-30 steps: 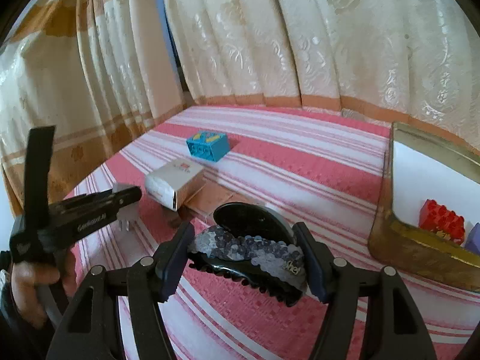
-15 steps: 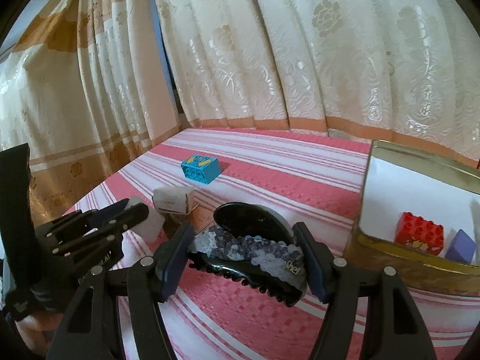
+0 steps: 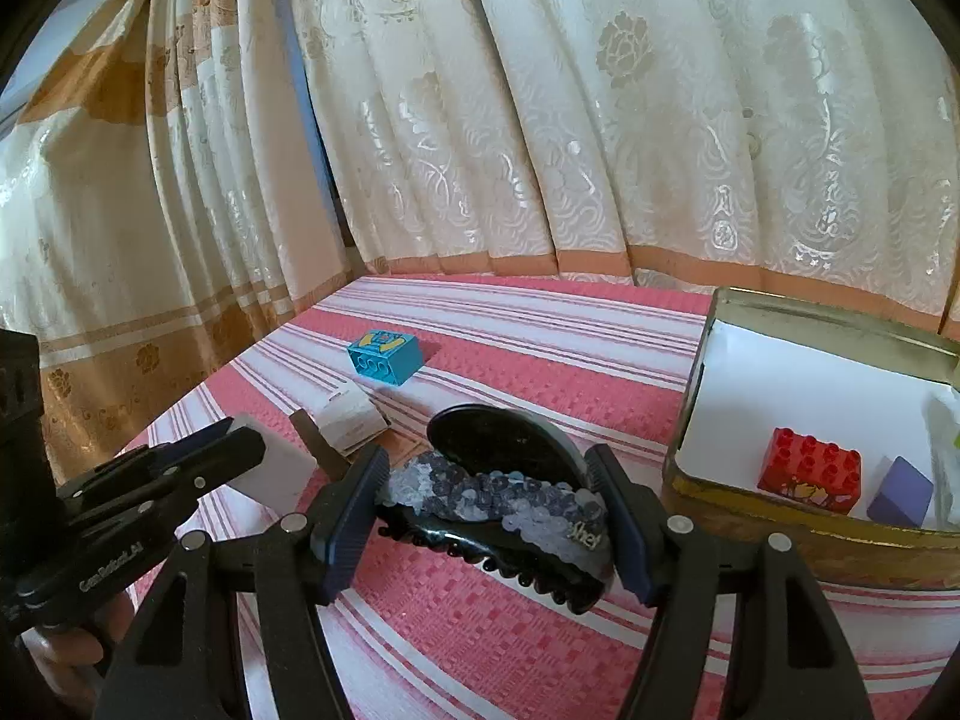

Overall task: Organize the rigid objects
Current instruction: 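Carry the white charger and black hair clip over the tin with both tools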

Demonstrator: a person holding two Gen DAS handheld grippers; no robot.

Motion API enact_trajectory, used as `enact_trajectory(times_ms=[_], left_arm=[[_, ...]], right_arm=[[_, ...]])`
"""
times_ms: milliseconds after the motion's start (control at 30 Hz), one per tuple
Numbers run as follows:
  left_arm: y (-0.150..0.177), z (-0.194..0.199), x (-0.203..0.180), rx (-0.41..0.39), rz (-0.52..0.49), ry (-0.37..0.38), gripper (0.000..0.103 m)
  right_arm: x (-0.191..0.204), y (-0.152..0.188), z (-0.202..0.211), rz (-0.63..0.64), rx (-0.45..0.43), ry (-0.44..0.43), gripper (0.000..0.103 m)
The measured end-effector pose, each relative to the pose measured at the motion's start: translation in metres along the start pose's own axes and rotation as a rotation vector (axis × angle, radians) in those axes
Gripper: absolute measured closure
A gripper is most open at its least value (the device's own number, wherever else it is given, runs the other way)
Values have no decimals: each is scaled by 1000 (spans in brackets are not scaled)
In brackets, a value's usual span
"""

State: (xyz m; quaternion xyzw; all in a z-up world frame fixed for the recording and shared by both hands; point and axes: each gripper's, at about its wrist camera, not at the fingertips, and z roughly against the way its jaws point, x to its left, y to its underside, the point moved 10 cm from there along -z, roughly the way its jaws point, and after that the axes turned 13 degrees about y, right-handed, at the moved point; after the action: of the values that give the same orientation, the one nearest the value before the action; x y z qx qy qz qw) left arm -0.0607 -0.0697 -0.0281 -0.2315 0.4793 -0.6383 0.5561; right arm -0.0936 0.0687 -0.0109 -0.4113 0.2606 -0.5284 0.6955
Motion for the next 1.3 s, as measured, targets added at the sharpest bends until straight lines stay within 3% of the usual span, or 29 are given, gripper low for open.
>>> enact_trajectory(times_ms=[200, 400, 1300], left_arm=[[-1, 1, -2, -2, 2, -2, 83], [-19, -2, -29, -29, -50, 10, 83], [-66, -85, -190, -47, -158, 221, 83]], right_arm=[[-3, -1, 3, -5, -14, 6, 34], [-20, -12, 13, -23, -66, 32, 34], [-200, -37, 47, -235, -147, 252, 34]])
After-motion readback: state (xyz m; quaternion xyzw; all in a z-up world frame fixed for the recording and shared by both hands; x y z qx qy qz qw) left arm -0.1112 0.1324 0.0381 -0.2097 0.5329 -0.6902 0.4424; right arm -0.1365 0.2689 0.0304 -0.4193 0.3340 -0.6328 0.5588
